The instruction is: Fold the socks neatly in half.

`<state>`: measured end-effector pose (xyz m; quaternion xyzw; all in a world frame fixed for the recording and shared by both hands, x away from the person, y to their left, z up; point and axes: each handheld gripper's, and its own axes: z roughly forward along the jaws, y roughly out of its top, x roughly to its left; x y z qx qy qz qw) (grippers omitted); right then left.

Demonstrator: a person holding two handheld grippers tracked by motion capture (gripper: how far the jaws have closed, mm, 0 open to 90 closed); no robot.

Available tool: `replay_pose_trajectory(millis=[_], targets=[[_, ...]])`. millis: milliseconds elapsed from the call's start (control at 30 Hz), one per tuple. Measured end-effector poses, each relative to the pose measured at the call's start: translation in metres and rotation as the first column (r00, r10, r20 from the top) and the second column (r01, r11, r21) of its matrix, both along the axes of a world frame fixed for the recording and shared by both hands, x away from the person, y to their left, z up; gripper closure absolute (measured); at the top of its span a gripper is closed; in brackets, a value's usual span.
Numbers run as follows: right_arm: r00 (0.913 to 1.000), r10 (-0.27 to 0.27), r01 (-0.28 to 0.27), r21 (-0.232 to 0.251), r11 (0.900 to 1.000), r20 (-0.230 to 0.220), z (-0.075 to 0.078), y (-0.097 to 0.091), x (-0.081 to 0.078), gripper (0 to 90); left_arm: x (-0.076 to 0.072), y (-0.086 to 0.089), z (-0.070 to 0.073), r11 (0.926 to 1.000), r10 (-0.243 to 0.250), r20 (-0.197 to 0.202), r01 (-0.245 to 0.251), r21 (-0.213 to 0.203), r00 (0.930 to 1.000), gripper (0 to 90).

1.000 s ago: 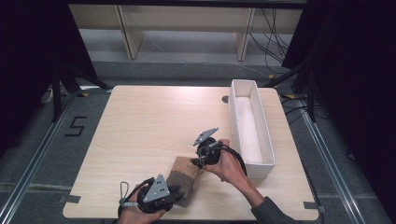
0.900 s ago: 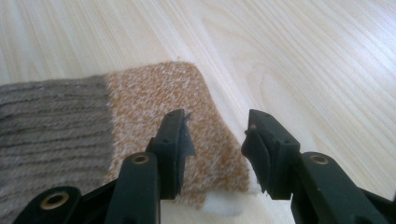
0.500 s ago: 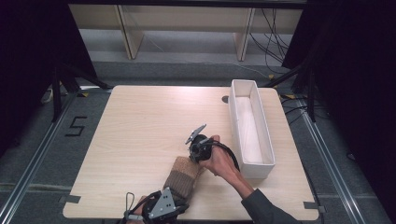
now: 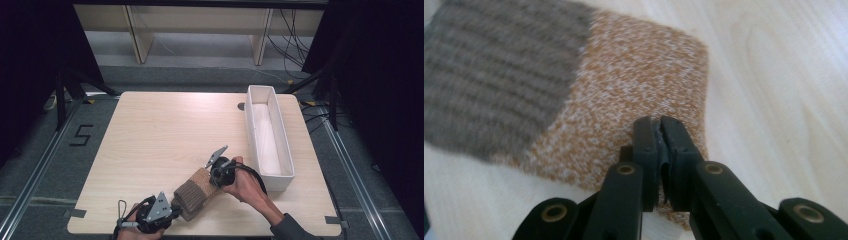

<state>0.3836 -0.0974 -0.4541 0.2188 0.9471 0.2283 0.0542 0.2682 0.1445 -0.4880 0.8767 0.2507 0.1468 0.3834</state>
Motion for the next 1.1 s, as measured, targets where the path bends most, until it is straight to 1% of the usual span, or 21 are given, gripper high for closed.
replay_pose_trajectory(millis=[67, 100, 167, 233, 267, 300, 333, 367, 400, 433, 467, 533, 567, 600, 633, 700, 767, 900, 933, 1033, 1100], targets=[[1.0, 0.001, -0.001, 0.009, 1.0, -0.002, -0.001, -0.004, -0.004, 85.9, 0.003, 0.002, 0.001, 0.9997, 0.004, 0.008, -0.004, 0.025, 1.0, 83.0], [1.0, -0.002, 0.002, 0.012, 0.9999, 0.001, -0.001, -0.006, -0.007, 85.8, 0.003, 0.001, 0.0, 0.9999, 0.0, 0.003, 0.0, 0.013, 1.0, 83.1], [0.9999, 0.002, -0.002, 0.012, 0.9999, 0.012, -0.001, -0.008, -0.012, 85.9, 0.006, 0.0, -0.001, 0.9998, 0.004, 0.006, -0.004, 0.02, 1.0, 83.4], [1.0, 0.002, -0.002, 0.014, 0.9999, 0.008, -0.001, -0.01, -0.016, 85.8, 0.008, 0.002, -0.001, 0.9998, 0.016, 0.009, -0.016, 0.007, 0.9998, 83.0], [0.9996, 0.012, -0.012, 0.016, 0.9998, 0.024, -0.001, -0.012, -0.016, 85.8, 0.009, 0.004, 0.0, 0.9995, 0.031, 0.024, -0.031, 0.004, 0.9992, 83.0], [0.9998, -0.018, 0.018, 0.029, 0.9994, -0.002, -0.001, -0.012, -0.018, 85.6, 0.009, 0.006, 0.002, 0.9991, 0.042, 0.028, -0.042, 0.001, 0.9987, 82.2], [0.9997, 0.007, -0.007, 0.034, 0.9994, 0.022, -0.001, -0.014, -0.016, 85.0, 0.006, 0.007, 0.004, 0.9981, 0.056, 0.024, -0.056, -0.025, 0.9981, 81.5], [0.9998, -0.017, 0.017, 0.046, 0.9988, 0.004, -0.001, -0.015, -0.016, 84.0, 0.004, 0.008, 0.006, 0.9971, 0.058, 0.034, -0.056, -0.052, 0.9977, 80.8], [0.9995, -0.032, 0.031, 0.055, 0.998, 0.008, 0.001, -0.016, -0.016, 83.6, 0.0, 0.008, 0.01, 0.996, 0.056, 0.034, -0.053, -0.072, 0.9978, 80.9], [0.9994, -0.007, 0.005, 0.063, 0.998, 0.033, 0.004, -0.018, -0.014, 83.5, -0.003, 0.008, 0.014, 0.9959, 0.045, 0.035, -0.042, -0.08, 0.9984, 81.1], [0.9991, -0.01, 0.007, 0.072, 0.9974, 0.04, 0.007, -0.02, -0.013, 83.4, -0.008, 0.006, 0.017, 0.9947, 0.03, 0.043, -0.026, -0.1, 0.9986, 81.5], [0.9979, -0.057, 0.054, 0.08, 0.9953, 0.031, 0.011, -0.025, -0.013, 83.4, -0.019, -0.003, 0.021, 0.9913, -0.022, 0.038, 0.027, -0.129, 0.999, 82.9], [0.9978, -0.036, 0.032, 0.077, 0.9965, 0.055, 0.011, -0.027, -0.01, 83.4, -0.023, -0.008, 0.022, 0.9907, -0.055, 0.03, 0.059, -0.123, 0.998, 83.2], [0.9974, -0.051, 0.047, 0.063, 0.9969, 0.052, 0.009, -0.03, -0.01, 83.8, -0.027, -0.014, 0.022, 0.991, -0.077, 0.025, 0.079, -0.108, 0.9967, 83.8], [0.9974, -0.051, 0.047, 0.063, 0.9969, 0.052, 0.009, -0.03, -0.01, 83.8, -0.028, -0.019, 0.018, 0.9883, -0.097, 0.02, 0.098, -0.117, 0.9951, 83.8], [0.9974, -0.054, 0.052, 0.045, 0.9976, 0.048, 0.005, -0.03, -0.012, 84.2, -0.026, -0.025, 0.012, 0.9895, -0.121, 0.01, 0.122, -0.078, 0.9926, 84.4], [0.9982, -0.042, 0.041, 0.032, 0.9986, 0.043, 0.002, -0.029, -0.014, 85.0, -0.02, -0.026, 0.006, 0.9929, -0.111, -0.006, 0.111, -0.044, 0.9938, 85.3], [0.9987, -0.03, 0.029, 0.021, 0.9994, 0.041, 0.002, -0.027, -0.019, 85.6, -0.01, -0.025, -0.001, 0.9961, -0.083, -0.019, 0.083, -0.03, 0.9963, 87.8], [0.9991, -0.024, 0.024, 0.022, 0.9995, 0.035, 0.001, -0.027, -0.021, 85.7, -0.007, -0.023, 0.0, 0.9966, -0.083, -0.015, 0.083, 0.004, 0.9965, 87.9], [0.9995, -0.012, 0.011, 0.027, 0.9996, 0.03, 0.0, -0.027, -0.027, 85.8, 0.0, -0.021, -0.002, 0.9984, -0.056, -0.015, 0.056, -0.009, 0.9983, 88.5], [0.9998, -0.003, 0.003, 0.031, 0.9995, 0.018, 0.001, -0.028, -0.033, 85.8, 0.004, -0.018, -0.001, 0.999, -0.044, -0.01, 0.044, 0.002, 0.999, 88.5]])
